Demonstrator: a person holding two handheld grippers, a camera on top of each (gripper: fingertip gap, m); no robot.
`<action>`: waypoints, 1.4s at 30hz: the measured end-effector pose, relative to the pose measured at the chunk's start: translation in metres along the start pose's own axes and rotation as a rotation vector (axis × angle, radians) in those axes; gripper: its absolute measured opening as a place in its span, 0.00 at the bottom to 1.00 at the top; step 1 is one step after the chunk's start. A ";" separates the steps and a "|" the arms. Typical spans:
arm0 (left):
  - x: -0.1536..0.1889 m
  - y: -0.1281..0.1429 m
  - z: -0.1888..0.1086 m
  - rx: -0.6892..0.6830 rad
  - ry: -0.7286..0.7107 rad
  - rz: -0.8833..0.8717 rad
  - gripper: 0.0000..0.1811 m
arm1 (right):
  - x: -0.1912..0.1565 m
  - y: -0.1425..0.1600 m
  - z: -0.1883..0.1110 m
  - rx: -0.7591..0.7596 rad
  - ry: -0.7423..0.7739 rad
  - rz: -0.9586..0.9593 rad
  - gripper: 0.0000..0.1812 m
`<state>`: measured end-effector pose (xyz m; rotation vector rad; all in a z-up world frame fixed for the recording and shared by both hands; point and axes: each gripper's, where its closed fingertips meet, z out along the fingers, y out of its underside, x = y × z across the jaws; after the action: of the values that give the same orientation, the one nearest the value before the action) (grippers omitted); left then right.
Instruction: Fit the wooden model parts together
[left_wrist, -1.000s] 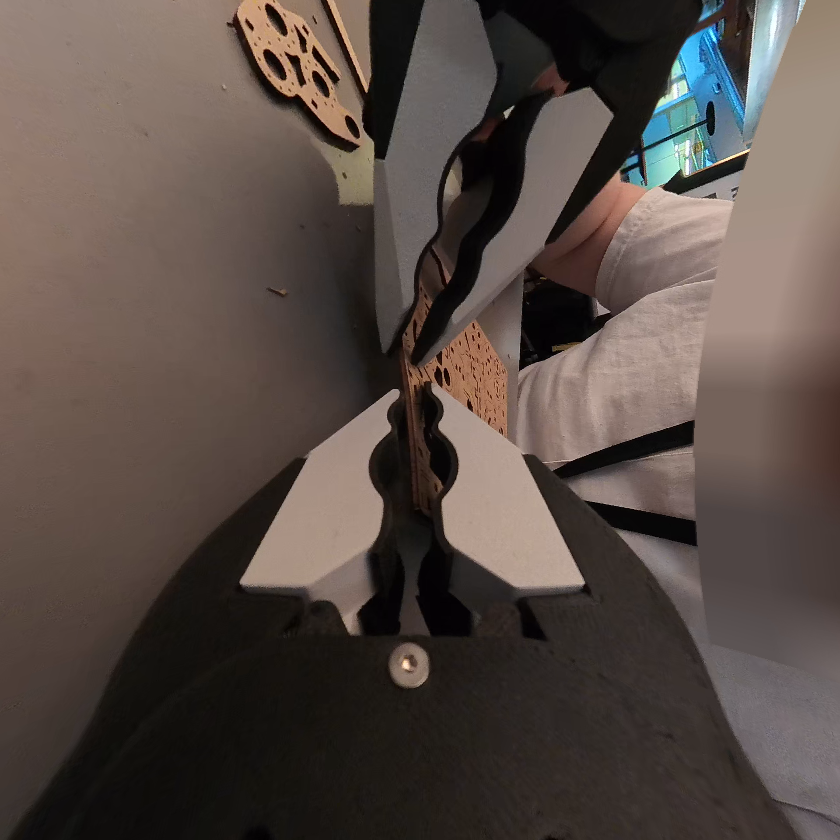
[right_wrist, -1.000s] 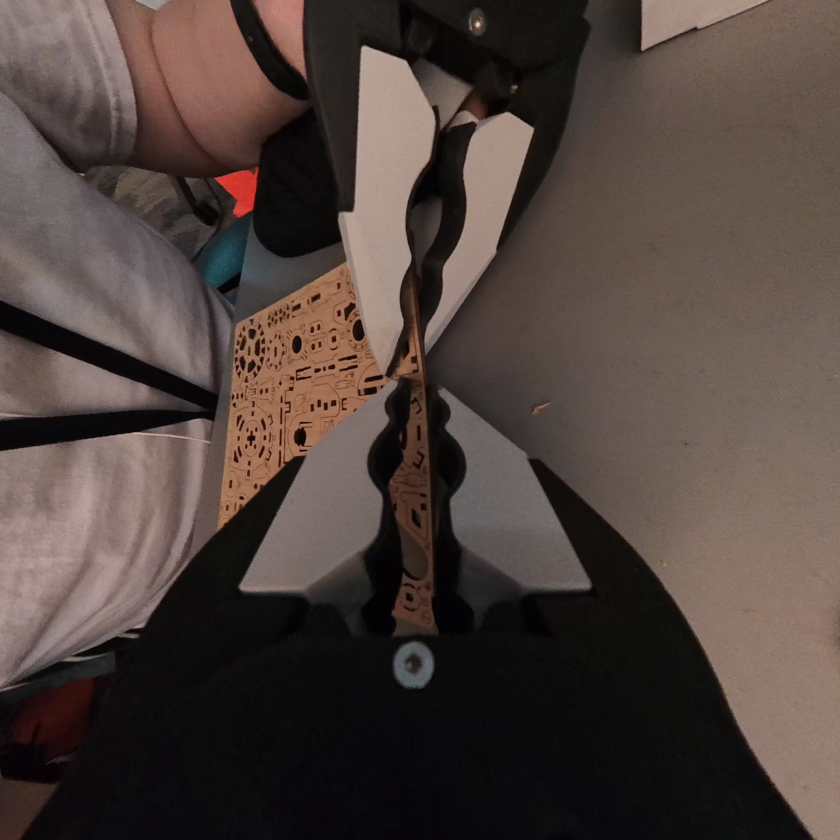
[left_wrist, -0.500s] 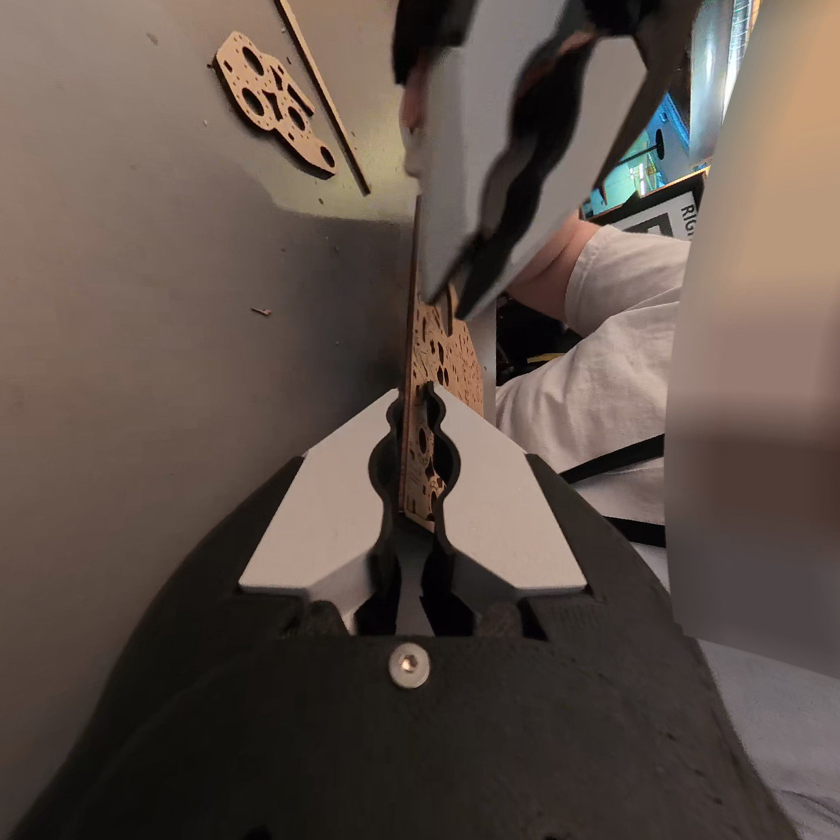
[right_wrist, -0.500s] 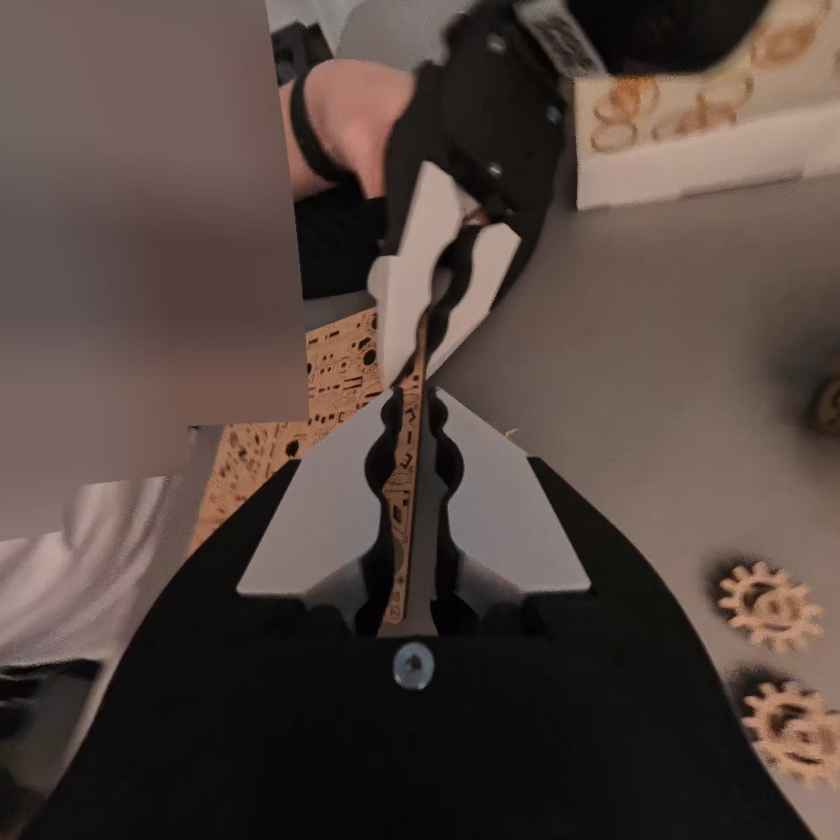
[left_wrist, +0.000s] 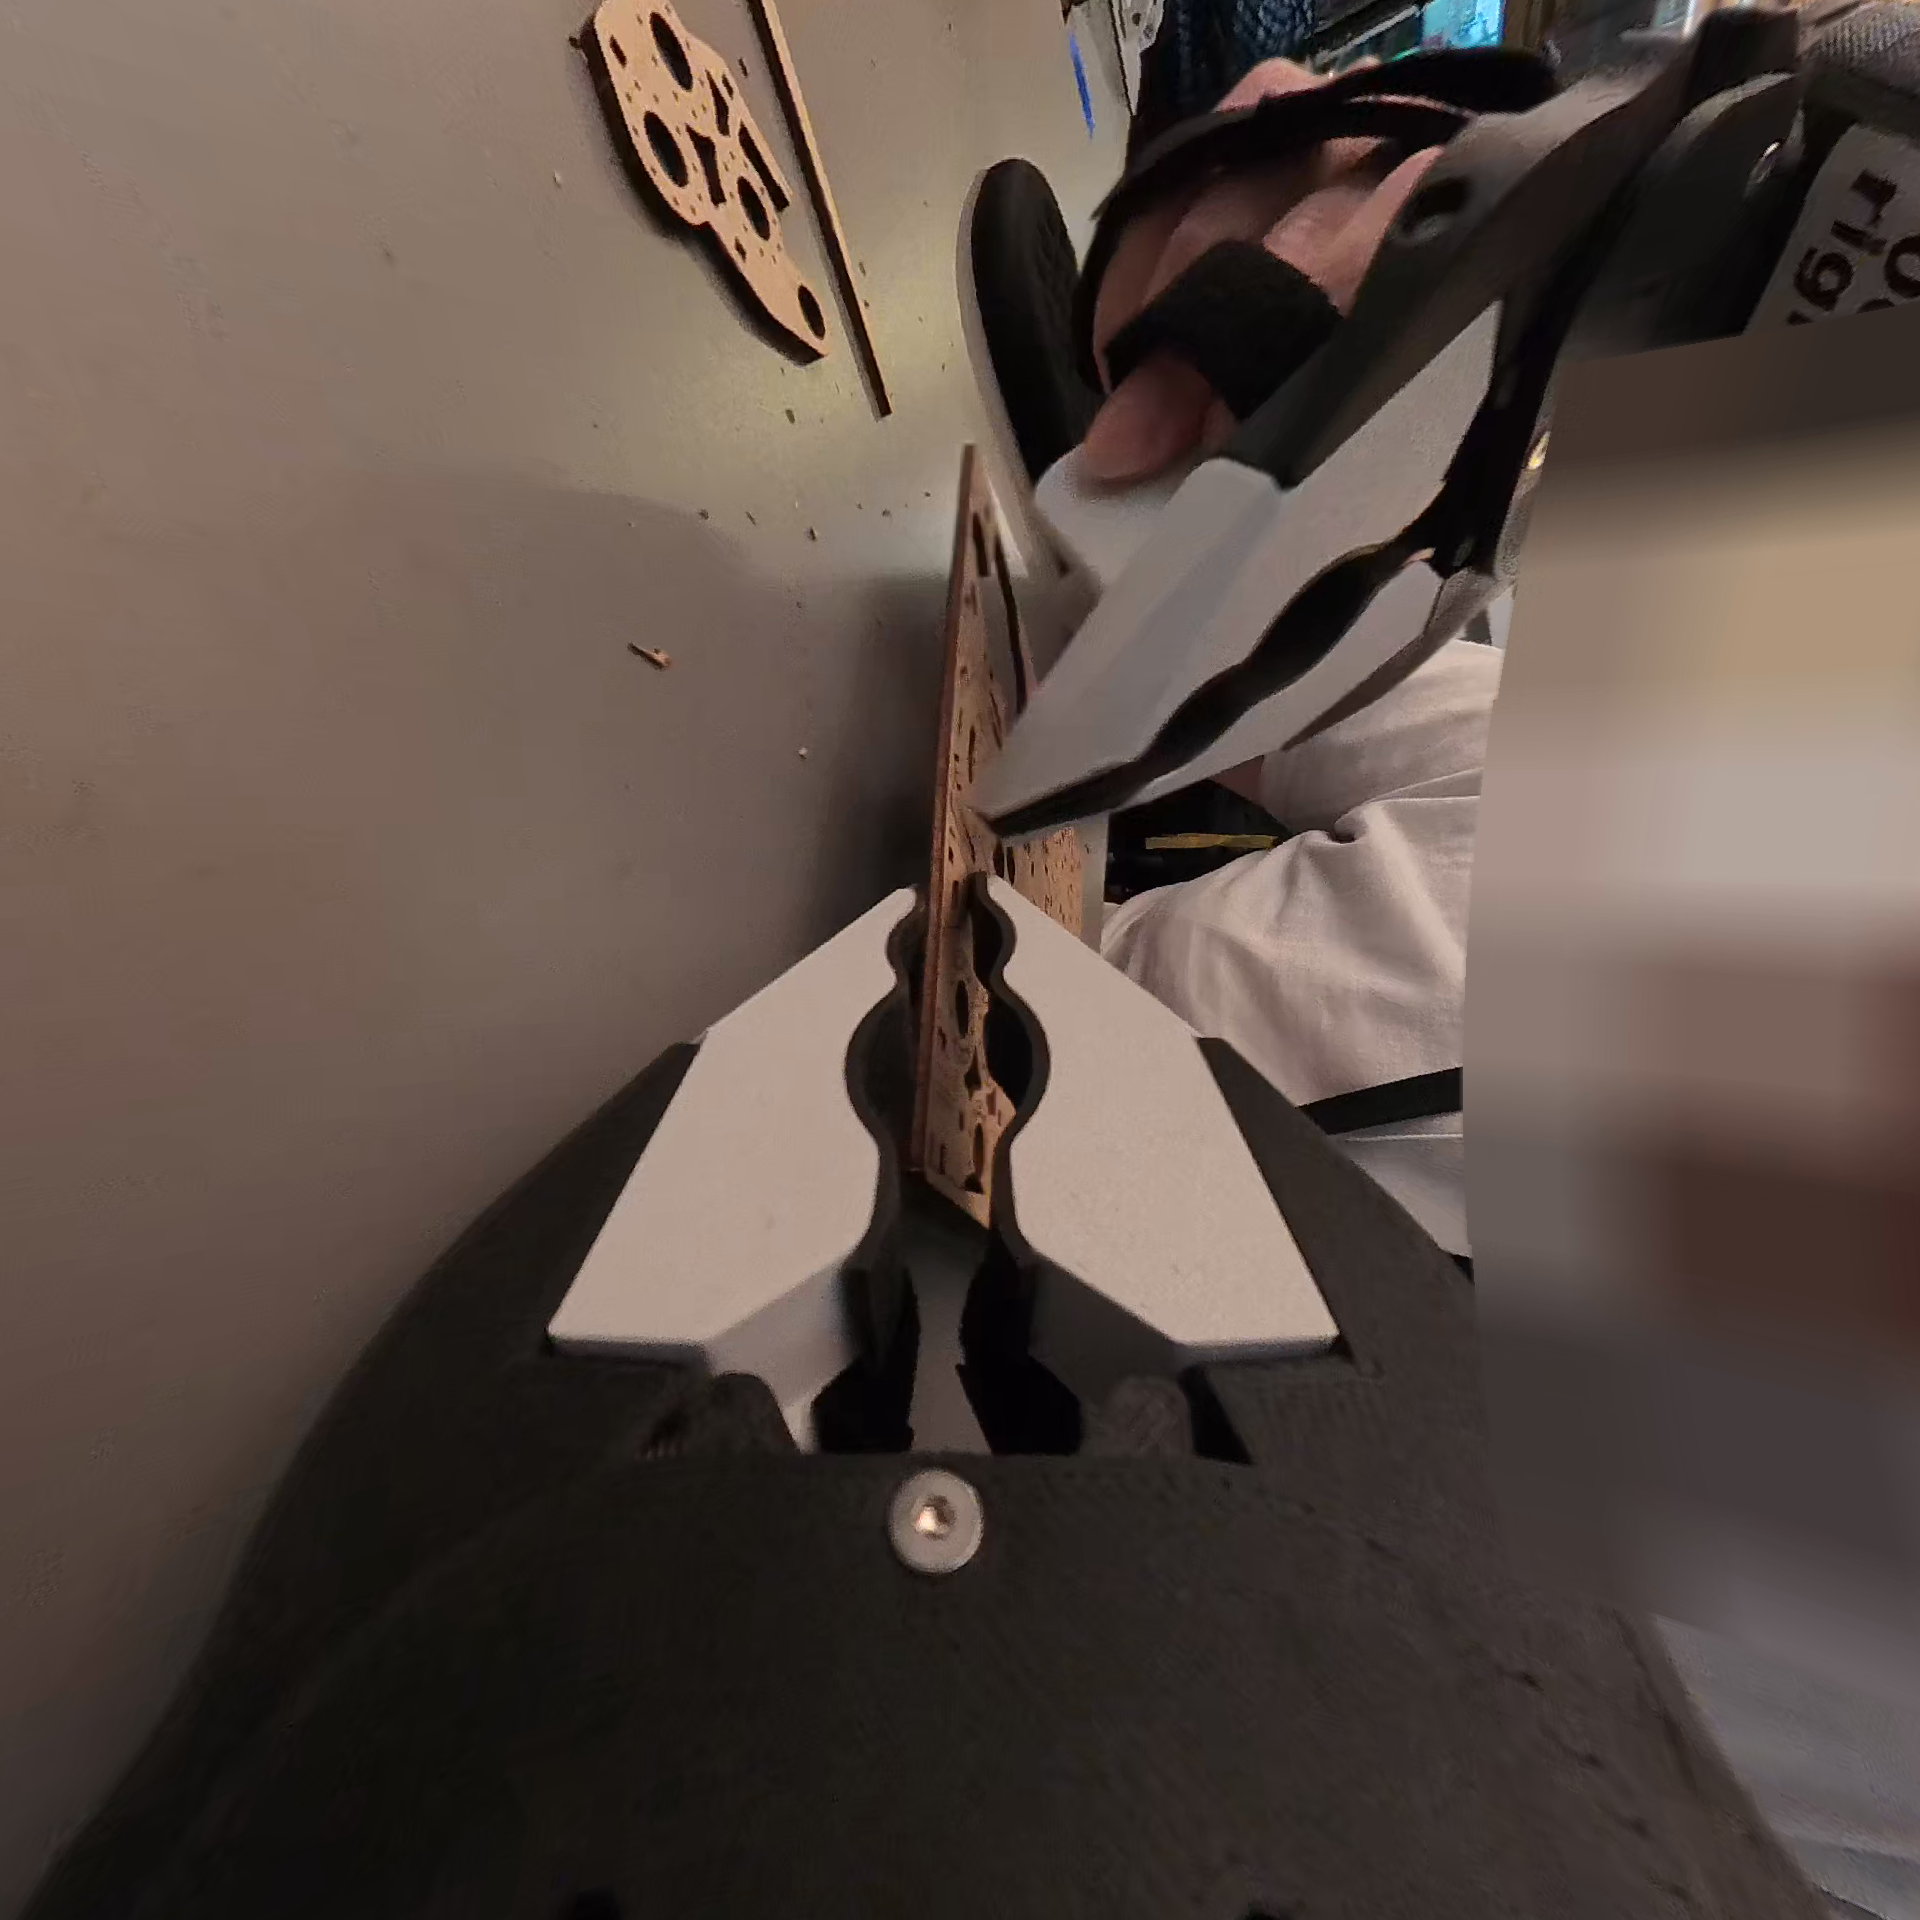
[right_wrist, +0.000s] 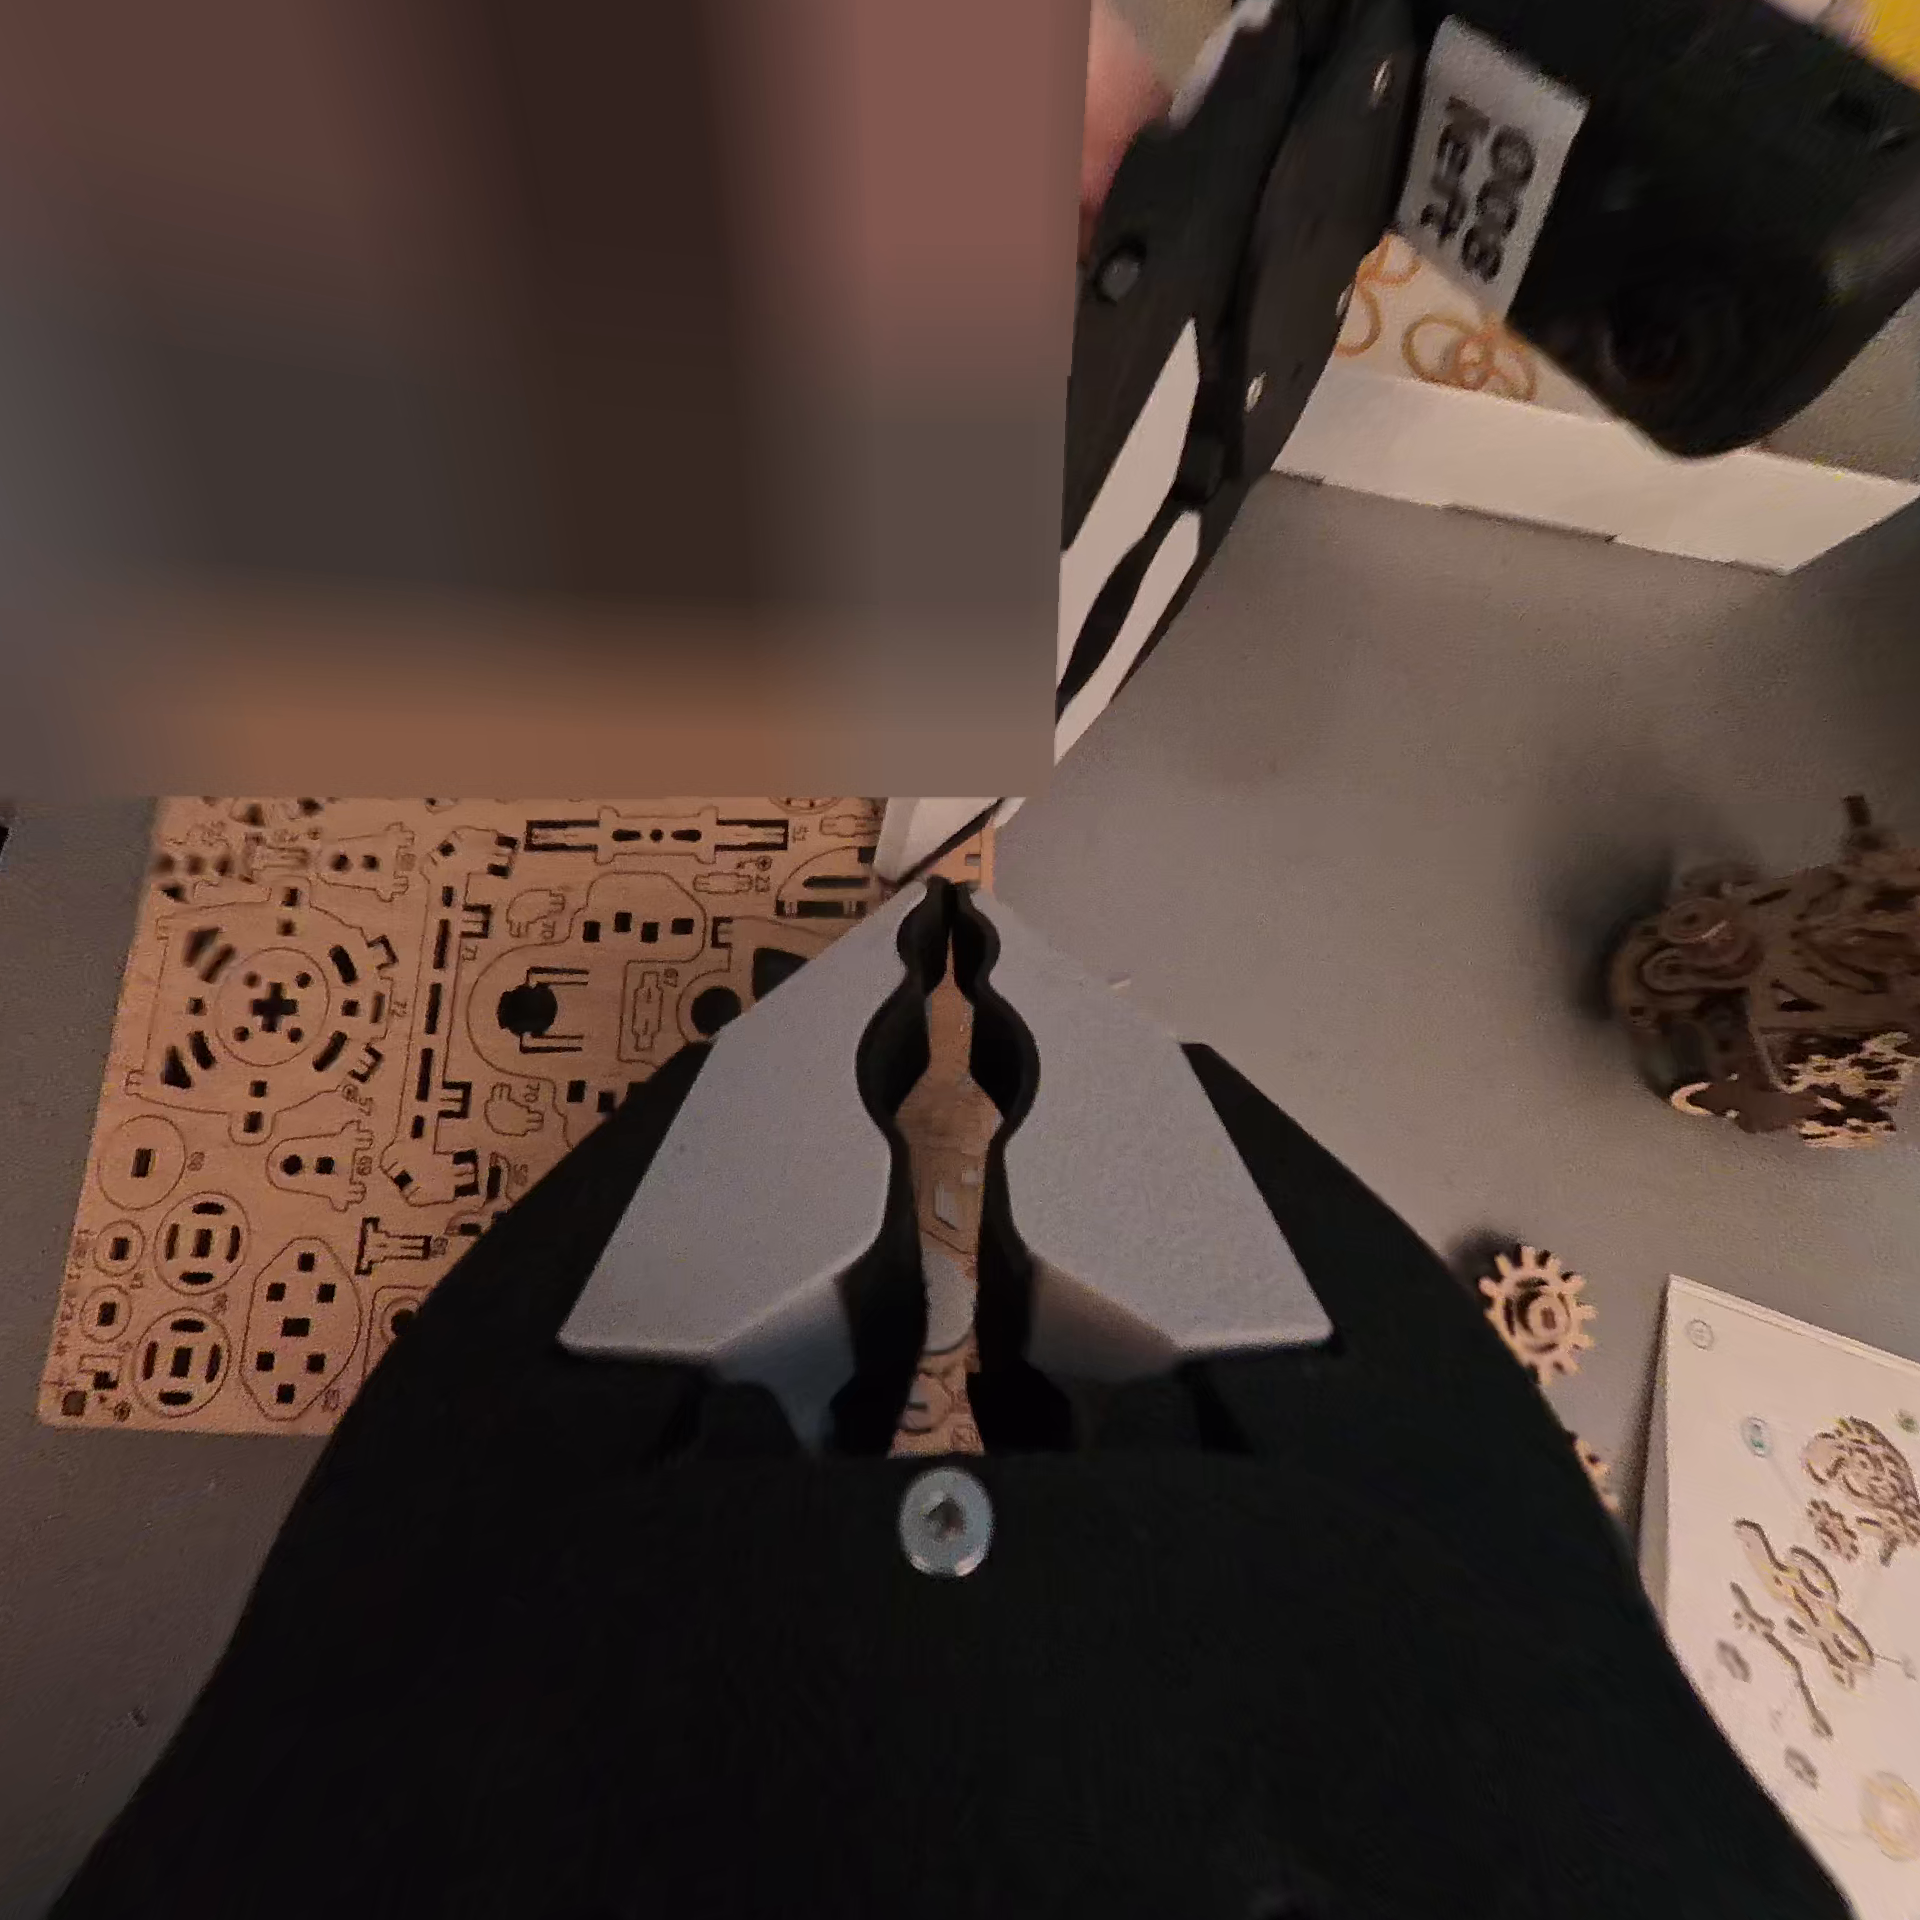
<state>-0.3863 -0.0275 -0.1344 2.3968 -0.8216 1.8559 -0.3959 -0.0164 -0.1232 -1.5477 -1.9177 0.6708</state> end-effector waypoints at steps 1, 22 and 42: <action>0.000 0.000 0.000 0.001 0.004 0.000 0.03 | -0.002 -0.003 -0.001 0.017 -0.013 0.006 0.00; 0.004 0.000 -0.001 0.003 0.034 0.000 0.02 | 0.003 -0.006 -0.004 0.022 0.031 0.008 0.00; 0.032 -0.011 0.003 0.060 0.087 0.183 0.02 | -0.009 -0.009 -0.021 0.232 -0.565 0.742 0.04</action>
<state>-0.3735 -0.0315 -0.1031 2.3264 -1.0228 2.0608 -0.3858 -0.0266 -0.1038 -2.0575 -1.4768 1.7323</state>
